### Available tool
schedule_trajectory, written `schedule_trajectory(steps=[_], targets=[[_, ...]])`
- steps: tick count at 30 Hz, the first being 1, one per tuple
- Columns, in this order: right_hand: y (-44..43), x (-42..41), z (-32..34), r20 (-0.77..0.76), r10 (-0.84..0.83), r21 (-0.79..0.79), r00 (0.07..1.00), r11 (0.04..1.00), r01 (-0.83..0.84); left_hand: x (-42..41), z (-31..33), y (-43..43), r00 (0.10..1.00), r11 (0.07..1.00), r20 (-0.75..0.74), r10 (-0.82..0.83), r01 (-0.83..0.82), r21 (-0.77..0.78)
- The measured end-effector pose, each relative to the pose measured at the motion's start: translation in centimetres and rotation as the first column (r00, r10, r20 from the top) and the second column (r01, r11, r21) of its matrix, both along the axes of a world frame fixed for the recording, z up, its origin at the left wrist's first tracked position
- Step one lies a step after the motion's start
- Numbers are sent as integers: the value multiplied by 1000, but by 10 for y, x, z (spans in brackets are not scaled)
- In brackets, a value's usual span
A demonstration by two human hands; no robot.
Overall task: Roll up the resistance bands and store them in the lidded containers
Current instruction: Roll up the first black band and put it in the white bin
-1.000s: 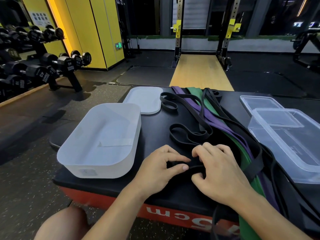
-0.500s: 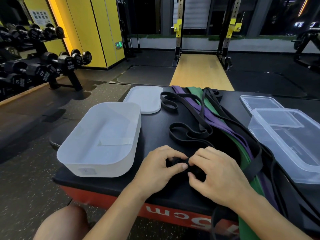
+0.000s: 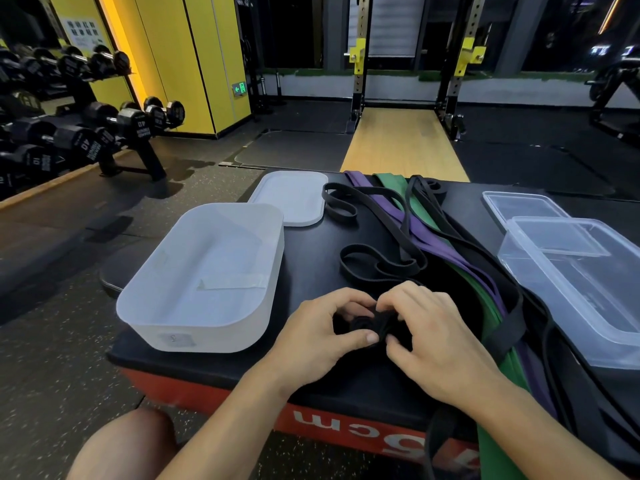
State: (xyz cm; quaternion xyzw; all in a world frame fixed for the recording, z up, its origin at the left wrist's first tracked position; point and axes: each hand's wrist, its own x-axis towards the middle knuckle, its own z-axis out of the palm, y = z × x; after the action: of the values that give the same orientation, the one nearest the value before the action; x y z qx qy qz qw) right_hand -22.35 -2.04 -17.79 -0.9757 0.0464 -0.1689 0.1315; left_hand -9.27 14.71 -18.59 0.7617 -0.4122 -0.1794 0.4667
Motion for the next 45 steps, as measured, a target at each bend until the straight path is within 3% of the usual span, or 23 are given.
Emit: schedule_trajectory(steps=[4, 10, 16, 20, 24, 28, 33, 45], targets=[[-3, 1, -4, 23, 43, -16, 999, 999, -43, 0, 3, 0, 1000, 1000, 8, -16, 16, 15], [-5, 2, -6, 12, 122, 117, 992, 986, -123, -1, 1, 2, 999, 999, 37, 4, -3, -42], [-13, 0, -16, 41, 156, -41, 987, 987, -154, -1, 0, 1, 999, 999, 49, 5, -3, -46], [-13, -1, -16, 61, 157, -45, 986, 987, -154, 0, 0, 2, 997, 999, 73, 11, -9, -37], [-10, -1, -11, 21, 117, 44, 993, 992, -118, 1, 2, 2, 999, 1000, 47, 7, -6, -21], [-11, 1, -11, -59, 197, 112, 979, 975, -189, 0, 3, 5, 999, 999, 36, 10, -9, -53], [-11, 1, -11, -30, 156, 60, 987, 986, -154, -4, 4, 8, 986, 1000, 165, -26, 27, -8], [-12, 4, -8, -2, 138, 134, 990, 982, -136, -1, 0, 14, 997, 997, 72, -5, 11, -72]])
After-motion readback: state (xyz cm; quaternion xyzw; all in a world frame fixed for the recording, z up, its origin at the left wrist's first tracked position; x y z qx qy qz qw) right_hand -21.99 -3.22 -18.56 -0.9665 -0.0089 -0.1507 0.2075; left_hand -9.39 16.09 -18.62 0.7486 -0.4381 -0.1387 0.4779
